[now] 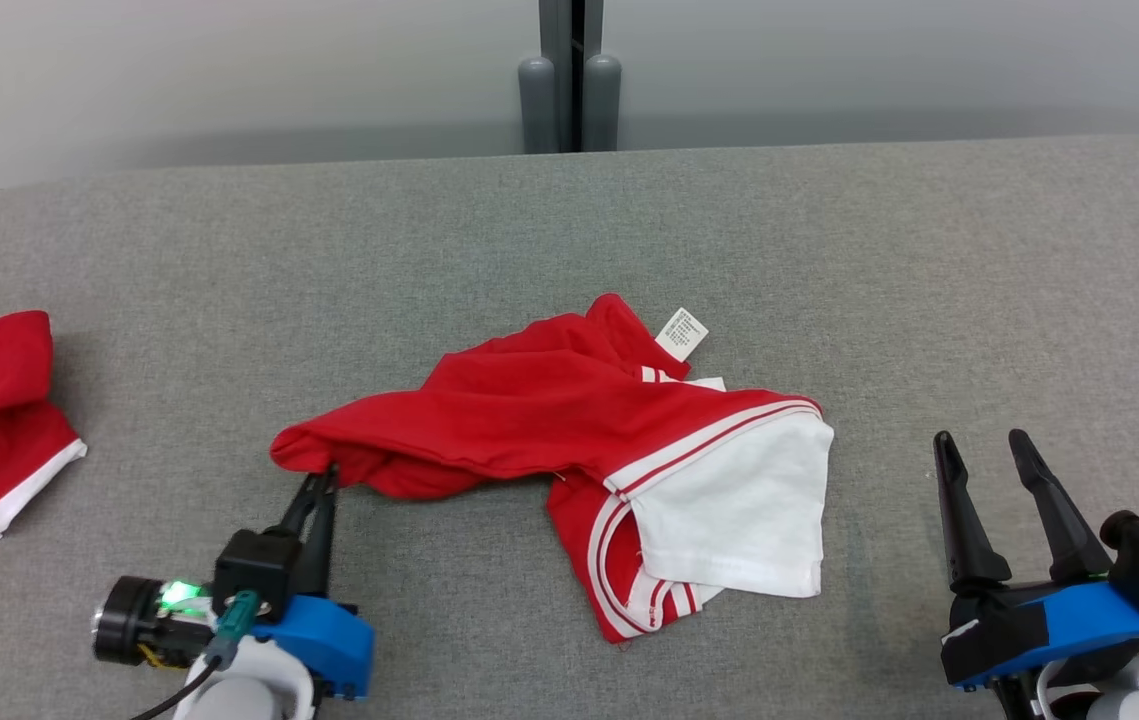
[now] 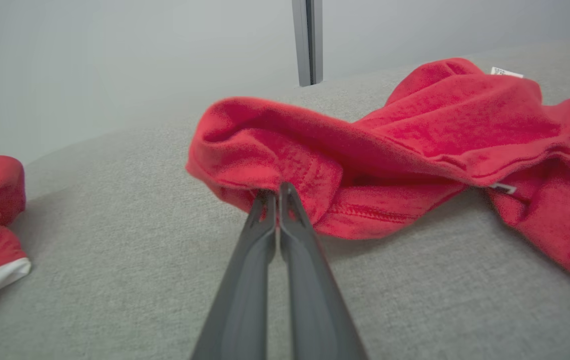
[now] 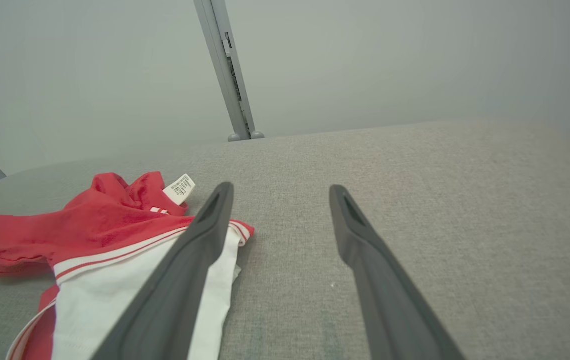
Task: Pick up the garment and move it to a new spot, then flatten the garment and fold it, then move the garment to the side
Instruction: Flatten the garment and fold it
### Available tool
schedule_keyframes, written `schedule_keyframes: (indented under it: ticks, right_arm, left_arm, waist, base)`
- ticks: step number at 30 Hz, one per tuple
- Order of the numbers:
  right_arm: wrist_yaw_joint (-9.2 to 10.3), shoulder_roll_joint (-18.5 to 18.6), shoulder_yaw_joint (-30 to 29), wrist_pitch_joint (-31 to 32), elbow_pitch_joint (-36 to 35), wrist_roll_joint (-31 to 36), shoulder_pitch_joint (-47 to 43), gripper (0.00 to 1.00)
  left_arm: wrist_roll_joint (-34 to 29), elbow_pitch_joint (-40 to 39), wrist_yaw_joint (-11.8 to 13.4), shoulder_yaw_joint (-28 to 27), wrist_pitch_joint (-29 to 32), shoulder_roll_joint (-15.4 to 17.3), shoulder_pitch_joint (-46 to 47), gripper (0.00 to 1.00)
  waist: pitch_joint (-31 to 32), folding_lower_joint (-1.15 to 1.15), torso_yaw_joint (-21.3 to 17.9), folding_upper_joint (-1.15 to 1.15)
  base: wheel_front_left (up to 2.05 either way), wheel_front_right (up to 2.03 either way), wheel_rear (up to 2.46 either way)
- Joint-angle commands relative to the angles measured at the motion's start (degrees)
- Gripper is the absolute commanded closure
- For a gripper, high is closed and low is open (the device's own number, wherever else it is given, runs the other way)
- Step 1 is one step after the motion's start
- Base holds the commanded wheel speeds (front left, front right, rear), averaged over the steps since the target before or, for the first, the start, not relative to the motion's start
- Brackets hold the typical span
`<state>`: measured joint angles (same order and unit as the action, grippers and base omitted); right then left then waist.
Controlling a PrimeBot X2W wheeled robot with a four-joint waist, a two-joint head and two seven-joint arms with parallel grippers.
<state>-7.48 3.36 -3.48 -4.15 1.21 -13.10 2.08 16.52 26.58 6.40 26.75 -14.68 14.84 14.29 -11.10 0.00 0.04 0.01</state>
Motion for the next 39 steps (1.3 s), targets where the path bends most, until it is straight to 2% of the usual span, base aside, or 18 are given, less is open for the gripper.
schedule_keyframes:
  ticks: [1,5,8,13,18,22,23,24,30,35,39]
  right_arm:
    - [-0.03,-0.1,-0.1,-0.4,0.4,0.1,0.0,0.0]
    - [-0.03,-0.1,-0.1,-0.4,0.9,0.3,0.2,0.0]
    - [-0.03,-0.2,-0.2,-0.3,1.2,0.3,0.3,0.0]
    - [-0.03,-0.2,-0.4,-0.3,1.3,0.4,0.3,0.0]
    - [-0.03,-0.3,-0.4,-0.2,1.3,0.4,0.3,0.0]
    - [-0.03,-0.3,-0.6,0.1,0.8,0.5,0.1,0.0]
    - [-0.03,-0.3,-0.6,0.2,0.7,0.6,0.0,0.0]
    - [-0.03,-0.3,-0.7,0.2,0.6,0.6,-0.1,0.0]
    - [-0.03,-0.4,-1.2,0.8,-0.7,1.1,-1.1,0.0]
    - [-0.03,-0.4,-1.5,1.5,-1.9,1.5,-2.0,0.0]
    - [-0.03,-0.4,-1.3,1.9,-2.5,1.5,-2.8,0.0]
  left_arm:
    - [-0.8,-1.7,1.2,-0.8,0.8,2.6,-1.6,1.0]
    - [-1.2,-4.9,2.8,-2.5,3.1,7.4,-3.8,1.0]
    - [-1.4,-6.3,3.5,-3.2,4.1,9.1,-4.7,1.0]
    - [-1.3,-8.2,6.4,-5.2,5.7,12.1,-7.0,1.0]
    - [1.6,-5.5,6.2,-6.1,6.3,10.9,-9.5,1.0]
    - [4.7,-1.9,4.4,-6.7,4.2,8.6,-10.0,1.0]
    - [5.1,-1.1,4.1,-6.9,3.5,8.1,-9.8,0.18]
    - [5.8,-0.8,3.9,-7.0,2.7,7.2,-9.6,0.0]
    - [9.1,-1.9,3.7,-11.1,-0.2,4.3,-9.8,0.0]
    - [8.9,-8.1,2.0,-14.0,-0.6,3.5,-10.5,0.0]
    - [8.2,-13.2,0.7,-14.4,-0.5,2.6,-12.1,0.0]
  waist:
    - [-0.2,0.0,0.5,-0.01]
    - [-0.3,0.0,1.0,-0.01]
    - [-0.3,0.0,1.1,-0.01]
    - [-0.3,0.0,1.0,-0.01]
    - [0.0,0.0,0.4,-0.01]
    - [0.1,0.0,0.2,-0.01]
    - [0.2,0.0,0.2,-0.01]
    - [0.2,0.0,0.3,-0.01]
    - [1.1,0.0,0.6,-0.01]
    - [2.3,0.0,0.9,-0.01]
    - [3.7,0.0,0.7,-0.01]
  base:
    - [0.0,0.0,0.0]
    - [0.0,0.0,0.0]
    - [0.0,0.0,0.0]
    - [0.0,0.0,0.0]
    - [0.0,0.0,0.0]
    - [0.0,0.0,0.0]
    - [0.0,0.0,0.0]
    - [0.0,0.0,0.0]
    - [0.0,0.0,0.0]
    - [0.0,0.0,0.0]
    - [0.0,0.0,0.0]
